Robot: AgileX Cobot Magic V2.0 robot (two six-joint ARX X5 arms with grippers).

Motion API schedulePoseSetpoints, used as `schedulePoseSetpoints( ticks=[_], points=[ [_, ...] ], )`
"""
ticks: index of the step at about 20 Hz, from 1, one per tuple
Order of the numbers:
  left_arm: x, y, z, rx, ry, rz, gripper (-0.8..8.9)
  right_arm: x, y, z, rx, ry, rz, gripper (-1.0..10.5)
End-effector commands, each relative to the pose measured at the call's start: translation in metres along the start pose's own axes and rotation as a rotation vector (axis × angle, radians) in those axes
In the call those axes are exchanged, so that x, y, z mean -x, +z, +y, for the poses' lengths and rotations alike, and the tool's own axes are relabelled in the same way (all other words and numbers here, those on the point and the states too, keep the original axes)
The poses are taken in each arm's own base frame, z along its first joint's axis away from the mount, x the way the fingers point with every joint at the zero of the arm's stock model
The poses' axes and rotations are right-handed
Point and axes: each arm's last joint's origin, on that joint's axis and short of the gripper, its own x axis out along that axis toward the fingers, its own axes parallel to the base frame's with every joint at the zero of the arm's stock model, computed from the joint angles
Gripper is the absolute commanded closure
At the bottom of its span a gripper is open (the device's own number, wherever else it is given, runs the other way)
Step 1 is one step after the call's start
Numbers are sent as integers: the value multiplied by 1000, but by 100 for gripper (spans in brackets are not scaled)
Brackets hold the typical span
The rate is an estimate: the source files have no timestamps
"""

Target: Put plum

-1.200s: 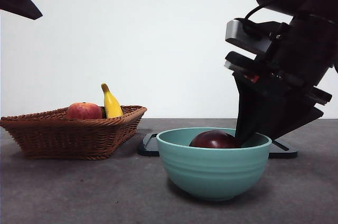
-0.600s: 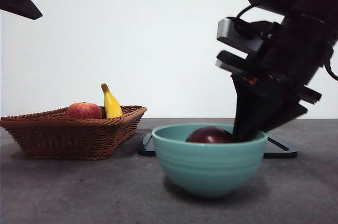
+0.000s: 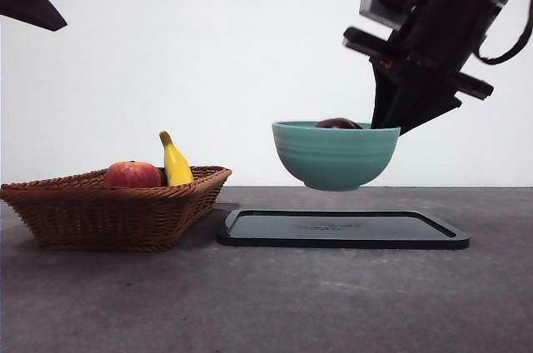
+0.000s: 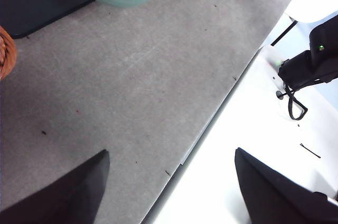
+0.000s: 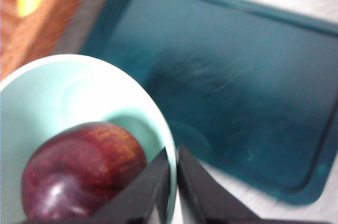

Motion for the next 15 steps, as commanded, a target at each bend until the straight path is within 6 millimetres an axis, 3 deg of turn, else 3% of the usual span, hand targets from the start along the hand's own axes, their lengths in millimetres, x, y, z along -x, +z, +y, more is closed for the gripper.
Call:
schedulePoseSetpoints(
  ticks=[1, 5, 9, 15],
  points=[
    [1, 3, -1, -21, -6, -8, 439, -11, 18, -6, 12, -10, -7, 935],
    [1, 3, -1, -21, -6, -8, 439, -42, 42, -24, -21, -35, 13, 935],
    [1, 3, -1, -21, -6, -7, 439, -69, 49, -33, -33, -43, 37, 935],
    [1, 3, -1, -22, -6, -8, 439, -80, 45, -39, -29, -50, 63, 935]
  ],
)
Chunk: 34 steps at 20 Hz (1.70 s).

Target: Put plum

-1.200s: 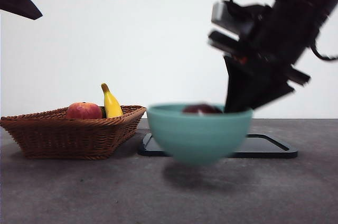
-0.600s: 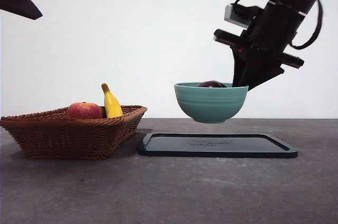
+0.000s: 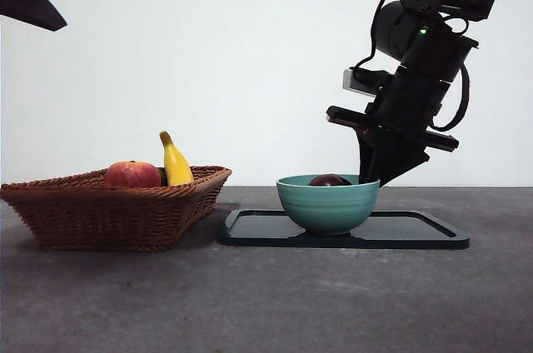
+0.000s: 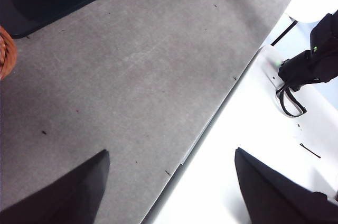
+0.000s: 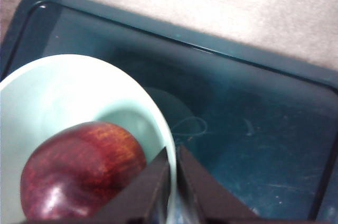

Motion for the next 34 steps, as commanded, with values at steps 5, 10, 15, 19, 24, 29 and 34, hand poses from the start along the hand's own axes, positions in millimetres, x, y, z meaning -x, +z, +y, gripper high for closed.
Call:
schedulePoseSetpoints(
  ticks=[5, 10, 15, 19, 24, 29, 34],
  points=[
    [0, 3, -1, -21, -5, -7, 439, -3, 4, 2, 18, 4, 3, 783],
    [0, 2, -1, -19, -6, -5, 439, 0, 5, 2, 12, -5, -3, 780],
    [0, 3, -1, -20, -5, -7, 439, 58, 15, 6, 19, -19, -117, 778],
    [0, 3, -1, -21, -5, -7, 439, 135, 5, 23, 74, 24, -187, 778],
    [0, 3, -1, -21, -5, -7, 439, 207, -28, 38, 107, 77, -203, 778],
    [0, 3, -1, -21, -5, -8, 439, 246, -66, 49, 147, 107, -252, 778],
    [0, 3, -1, -21, -5, -8, 439, 245, -118, 48, 180, 141, -242, 778]
  ],
)
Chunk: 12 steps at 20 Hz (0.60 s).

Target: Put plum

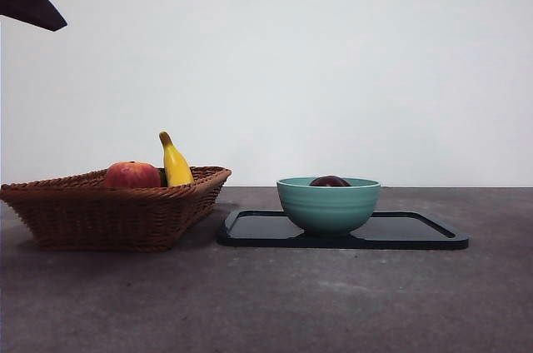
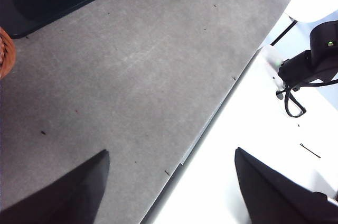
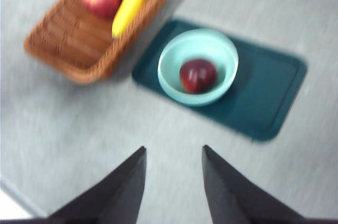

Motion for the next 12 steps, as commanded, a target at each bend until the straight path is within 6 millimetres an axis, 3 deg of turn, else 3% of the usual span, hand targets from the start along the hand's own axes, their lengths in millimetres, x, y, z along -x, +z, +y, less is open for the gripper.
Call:
schedulePoseSetpoints(
  ticks=[1, 7, 12],
  points=[
    [0, 3, -1, -22, -5, -8, 439, 2, -18, 3, 25, 47, 5, 778],
    [0, 3, -1, -22, -5, -10, 439, -3, -69, 5, 25, 203, 60, 778],
    [0, 3, -1, -21, -5, -8, 439, -1, -76, 4, 29, 208, 51, 778]
  ],
)
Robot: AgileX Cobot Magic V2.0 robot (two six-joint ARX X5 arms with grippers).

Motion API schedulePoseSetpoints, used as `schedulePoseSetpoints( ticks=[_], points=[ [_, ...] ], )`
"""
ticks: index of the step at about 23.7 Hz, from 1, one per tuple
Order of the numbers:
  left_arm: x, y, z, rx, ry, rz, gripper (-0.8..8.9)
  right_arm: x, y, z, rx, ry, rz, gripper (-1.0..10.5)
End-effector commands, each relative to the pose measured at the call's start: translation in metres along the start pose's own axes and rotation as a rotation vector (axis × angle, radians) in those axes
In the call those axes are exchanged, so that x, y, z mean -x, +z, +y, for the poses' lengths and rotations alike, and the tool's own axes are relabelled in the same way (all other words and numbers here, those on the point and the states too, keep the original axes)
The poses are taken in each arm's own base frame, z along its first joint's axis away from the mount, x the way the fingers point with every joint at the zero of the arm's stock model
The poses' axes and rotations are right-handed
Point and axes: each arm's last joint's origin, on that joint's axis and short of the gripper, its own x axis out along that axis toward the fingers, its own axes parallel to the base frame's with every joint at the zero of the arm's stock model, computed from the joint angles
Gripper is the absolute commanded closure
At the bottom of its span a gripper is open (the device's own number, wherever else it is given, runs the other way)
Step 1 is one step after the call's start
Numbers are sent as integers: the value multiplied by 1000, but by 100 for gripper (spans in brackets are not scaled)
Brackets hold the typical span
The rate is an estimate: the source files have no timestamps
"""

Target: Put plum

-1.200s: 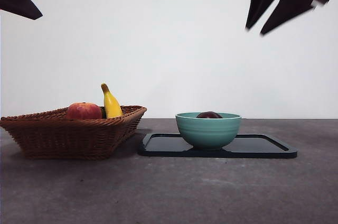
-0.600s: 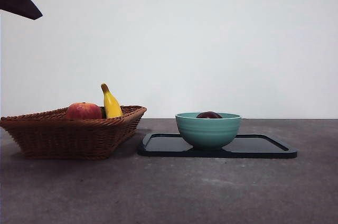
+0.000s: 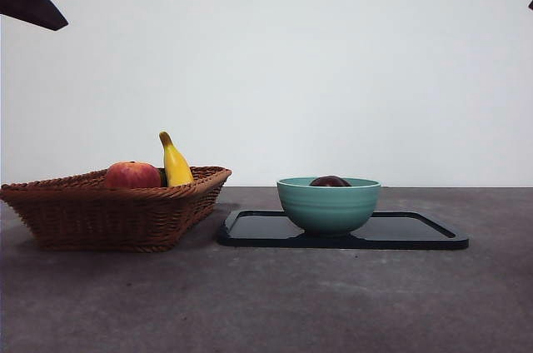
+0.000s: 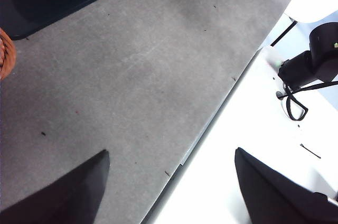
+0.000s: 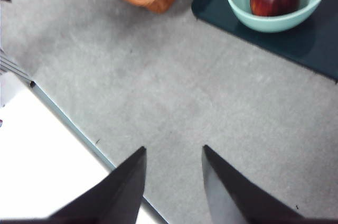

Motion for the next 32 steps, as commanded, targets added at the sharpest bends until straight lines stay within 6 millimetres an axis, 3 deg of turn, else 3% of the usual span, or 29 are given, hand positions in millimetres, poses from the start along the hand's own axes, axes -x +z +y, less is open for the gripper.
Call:
schedulePoseSetpoints(
  ticks=[1, 17, 25, 32],
  points=[
    [0, 3, -1, -19, -6, -6, 439, 1, 3, 1, 17, 8, -10, 778],
    [1, 12, -1, -18, -1, -88, 439, 1, 3, 1, 17, 8, -10, 778],
    [-4, 47, 0, -26, 32, -274, 432, 1, 3, 1, 17, 8, -10, 778],
    [-24, 103, 7, -38, 90, -272, 433, 1, 3, 1, 18, 8, -11, 778]
  ],
)
